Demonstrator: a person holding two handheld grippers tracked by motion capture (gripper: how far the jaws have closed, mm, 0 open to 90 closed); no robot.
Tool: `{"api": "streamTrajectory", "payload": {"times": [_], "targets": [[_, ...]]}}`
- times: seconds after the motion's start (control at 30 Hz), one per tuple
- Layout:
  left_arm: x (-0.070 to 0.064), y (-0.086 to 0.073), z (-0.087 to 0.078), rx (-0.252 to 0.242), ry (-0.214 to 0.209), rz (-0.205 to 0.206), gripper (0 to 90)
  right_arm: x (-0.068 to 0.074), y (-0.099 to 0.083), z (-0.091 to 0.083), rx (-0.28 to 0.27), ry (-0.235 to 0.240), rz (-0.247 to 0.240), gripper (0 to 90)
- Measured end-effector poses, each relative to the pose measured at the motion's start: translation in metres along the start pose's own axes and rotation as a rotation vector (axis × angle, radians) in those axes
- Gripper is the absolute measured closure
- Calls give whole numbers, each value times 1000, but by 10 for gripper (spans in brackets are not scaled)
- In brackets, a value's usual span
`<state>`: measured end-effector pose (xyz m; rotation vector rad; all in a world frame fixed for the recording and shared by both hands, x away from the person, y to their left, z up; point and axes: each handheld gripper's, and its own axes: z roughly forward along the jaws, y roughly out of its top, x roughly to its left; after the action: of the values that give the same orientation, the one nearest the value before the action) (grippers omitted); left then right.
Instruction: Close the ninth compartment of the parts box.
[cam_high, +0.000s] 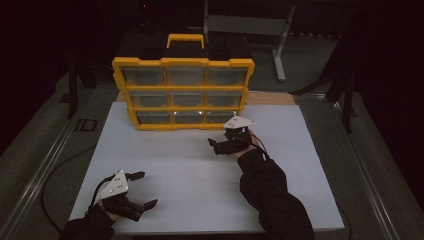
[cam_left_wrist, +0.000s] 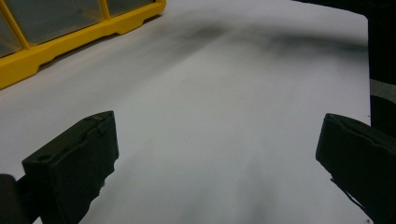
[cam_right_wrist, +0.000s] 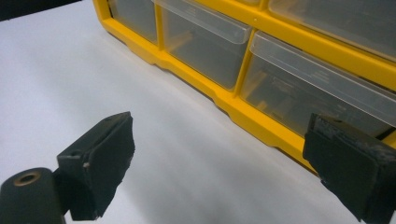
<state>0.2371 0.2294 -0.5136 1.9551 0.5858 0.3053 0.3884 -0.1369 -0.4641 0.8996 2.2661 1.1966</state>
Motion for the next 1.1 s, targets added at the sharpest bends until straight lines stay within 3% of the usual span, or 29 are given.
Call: {"api": "streamTrajectory", "payload": {"times": [0.37, 1.1], "targets": [[-1, 0, 0, 2, 5, 3, 0, -3, -9, -21, -26, -9, -7, 88], [-1, 0, 0, 3, 3, 2, 0, 0, -46, -60, -61, 39, 3, 88]]}}
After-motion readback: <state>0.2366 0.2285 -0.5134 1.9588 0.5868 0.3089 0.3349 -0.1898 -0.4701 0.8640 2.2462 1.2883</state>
